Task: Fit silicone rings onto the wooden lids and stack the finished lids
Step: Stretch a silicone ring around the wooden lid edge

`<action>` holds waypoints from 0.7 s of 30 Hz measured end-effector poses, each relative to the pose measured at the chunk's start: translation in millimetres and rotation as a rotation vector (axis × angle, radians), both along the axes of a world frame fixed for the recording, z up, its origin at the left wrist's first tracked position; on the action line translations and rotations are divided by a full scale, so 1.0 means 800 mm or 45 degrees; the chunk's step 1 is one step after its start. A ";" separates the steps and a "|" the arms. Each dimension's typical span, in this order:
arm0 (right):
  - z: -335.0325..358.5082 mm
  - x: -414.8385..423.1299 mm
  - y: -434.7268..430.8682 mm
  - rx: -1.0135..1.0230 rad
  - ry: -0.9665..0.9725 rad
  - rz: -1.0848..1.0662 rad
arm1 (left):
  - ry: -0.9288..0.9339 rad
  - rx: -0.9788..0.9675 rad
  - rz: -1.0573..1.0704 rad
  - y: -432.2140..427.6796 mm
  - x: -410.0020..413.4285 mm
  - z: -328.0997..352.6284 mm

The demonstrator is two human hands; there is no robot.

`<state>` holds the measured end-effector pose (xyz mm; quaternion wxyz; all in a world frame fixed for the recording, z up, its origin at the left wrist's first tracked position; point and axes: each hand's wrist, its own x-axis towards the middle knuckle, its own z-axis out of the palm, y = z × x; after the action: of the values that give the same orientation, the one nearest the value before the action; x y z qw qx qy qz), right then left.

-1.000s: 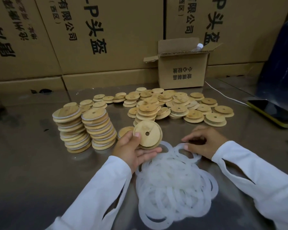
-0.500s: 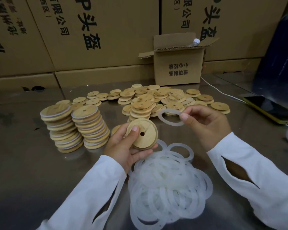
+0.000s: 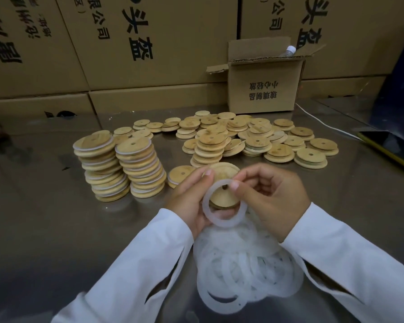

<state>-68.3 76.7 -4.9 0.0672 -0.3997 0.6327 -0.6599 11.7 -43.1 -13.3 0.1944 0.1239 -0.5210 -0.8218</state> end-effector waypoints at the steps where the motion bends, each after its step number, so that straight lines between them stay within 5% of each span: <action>1: 0.000 0.001 -0.001 -0.002 0.019 -0.070 | -0.010 -0.005 -0.010 0.001 0.000 -0.001; 11: 0.003 0.002 0.002 -0.034 0.087 -0.253 | 0.013 -0.312 -0.094 0.012 0.004 -0.002; 21: 0.000 -0.003 0.004 0.025 0.097 -0.216 | -0.037 -0.245 -0.055 0.013 0.005 0.000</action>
<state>-70.9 80.1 -5.3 -0.0091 -0.3687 0.6728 -0.6414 15.6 -32.4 -13.6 0.1798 0.1054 -0.6028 -0.7702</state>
